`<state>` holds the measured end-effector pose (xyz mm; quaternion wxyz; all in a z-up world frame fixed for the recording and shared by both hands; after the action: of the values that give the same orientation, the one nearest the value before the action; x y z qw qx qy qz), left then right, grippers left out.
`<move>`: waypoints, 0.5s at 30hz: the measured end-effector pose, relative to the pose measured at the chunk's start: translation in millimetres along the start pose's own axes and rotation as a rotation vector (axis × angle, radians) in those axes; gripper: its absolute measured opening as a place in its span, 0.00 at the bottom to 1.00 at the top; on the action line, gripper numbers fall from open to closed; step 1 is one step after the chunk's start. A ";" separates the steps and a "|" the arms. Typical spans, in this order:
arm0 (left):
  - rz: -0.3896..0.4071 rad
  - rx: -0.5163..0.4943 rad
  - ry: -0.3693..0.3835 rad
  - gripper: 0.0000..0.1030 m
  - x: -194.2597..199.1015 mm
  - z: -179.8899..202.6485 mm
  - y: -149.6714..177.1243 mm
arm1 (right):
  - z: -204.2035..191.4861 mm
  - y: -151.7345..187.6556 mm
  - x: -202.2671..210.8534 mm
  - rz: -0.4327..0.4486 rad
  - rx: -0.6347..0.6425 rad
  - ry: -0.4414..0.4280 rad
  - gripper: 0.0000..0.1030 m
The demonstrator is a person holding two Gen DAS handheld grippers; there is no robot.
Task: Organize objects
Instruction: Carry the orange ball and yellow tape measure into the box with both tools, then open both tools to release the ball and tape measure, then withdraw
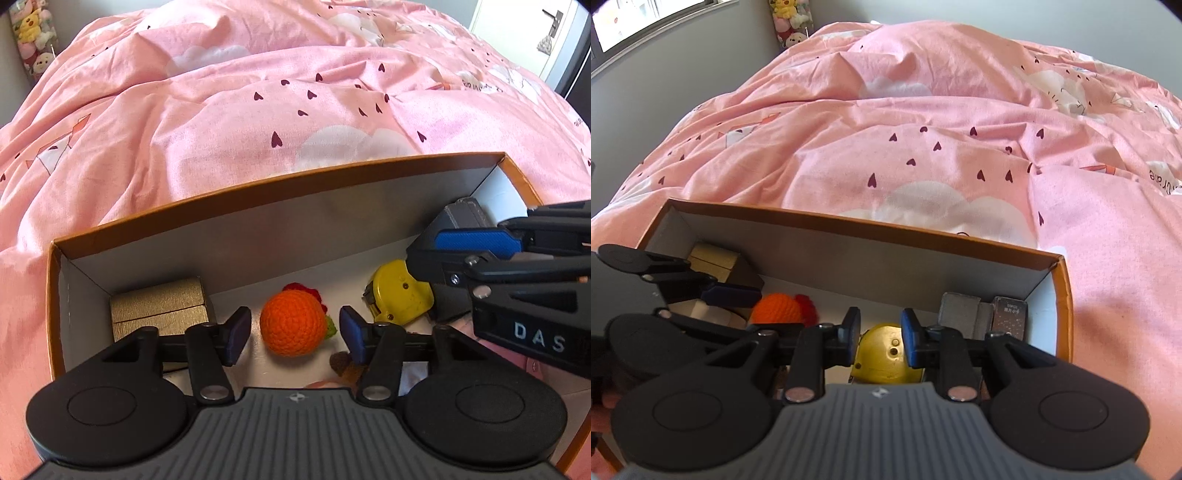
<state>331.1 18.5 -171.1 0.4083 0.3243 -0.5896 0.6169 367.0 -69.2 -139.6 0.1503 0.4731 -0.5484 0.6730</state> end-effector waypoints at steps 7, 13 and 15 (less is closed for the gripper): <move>0.114 0.038 -0.062 0.69 29.8 -0.8 -2.7 | -7.9 5.4 27.9 0.040 0.019 0.007 0.33; 0.215 0.031 -0.163 0.70 80.1 3.0 -0.7 | -15.0 11.0 71.3 0.121 0.031 0.044 0.40; 0.242 0.032 -0.176 0.72 97.6 4.3 3.4 | -17.8 14.7 88.4 0.152 0.033 0.052 0.42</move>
<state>283.3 26.2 -86.2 0.2723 0.3101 -0.6480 0.6402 303.1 -86.7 -76.6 0.1052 0.4151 -0.5673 0.7034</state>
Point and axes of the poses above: each gripper's, at about its wrist camera, not at the fingertips, and x roughly against the way its jaws point, z to its right, y to its underside, the point moved 9 cm from there along -x, roughly the way its jaws point, and after that the axes turned 5 degrees about x, right-handed, at the moved point
